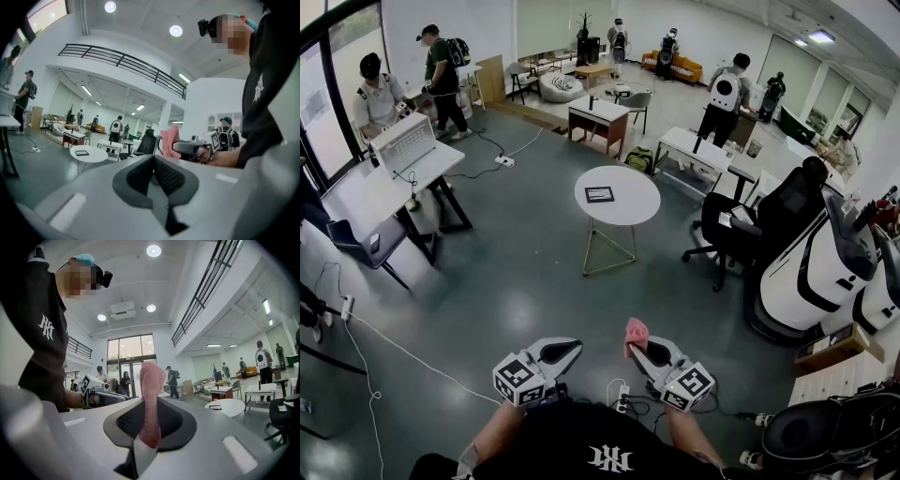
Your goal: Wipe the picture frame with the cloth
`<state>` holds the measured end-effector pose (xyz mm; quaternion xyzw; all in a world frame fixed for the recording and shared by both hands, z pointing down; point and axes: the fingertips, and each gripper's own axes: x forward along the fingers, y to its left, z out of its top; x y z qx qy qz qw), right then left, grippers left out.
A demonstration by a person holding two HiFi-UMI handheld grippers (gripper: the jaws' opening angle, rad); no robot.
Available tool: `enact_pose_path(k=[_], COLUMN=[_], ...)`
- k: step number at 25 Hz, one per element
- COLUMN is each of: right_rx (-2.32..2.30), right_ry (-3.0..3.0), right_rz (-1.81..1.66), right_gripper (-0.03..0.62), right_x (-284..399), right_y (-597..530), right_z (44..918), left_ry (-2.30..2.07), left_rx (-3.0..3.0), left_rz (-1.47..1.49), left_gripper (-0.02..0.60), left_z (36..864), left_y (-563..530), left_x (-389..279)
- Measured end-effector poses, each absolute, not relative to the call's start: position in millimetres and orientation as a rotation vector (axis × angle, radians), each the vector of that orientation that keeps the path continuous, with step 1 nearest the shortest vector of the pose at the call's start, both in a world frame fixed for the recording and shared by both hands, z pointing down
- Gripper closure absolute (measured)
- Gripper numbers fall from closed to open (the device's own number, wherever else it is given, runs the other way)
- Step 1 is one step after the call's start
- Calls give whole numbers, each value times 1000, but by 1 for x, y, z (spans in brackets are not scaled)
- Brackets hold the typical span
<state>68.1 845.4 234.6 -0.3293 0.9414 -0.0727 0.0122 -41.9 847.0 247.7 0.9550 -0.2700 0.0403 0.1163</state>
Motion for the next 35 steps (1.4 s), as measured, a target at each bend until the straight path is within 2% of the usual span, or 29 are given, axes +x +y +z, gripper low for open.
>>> enact_pose_path(k=[25, 35], right_rx=[-1059, -1070], right_ry=[2931, 2930], right_rz=[-226, -240], right_gripper=[557, 557], right_x=[84, 117], right_y=[830, 828], right_z=[240, 243], left_ry=[-801, -777], left_rx=[2767, 2751], left_rz=[101, 91], left_gripper=[580, 580], left_z=[248, 250], left_y=[830, 825], left_x=[-28, 1])
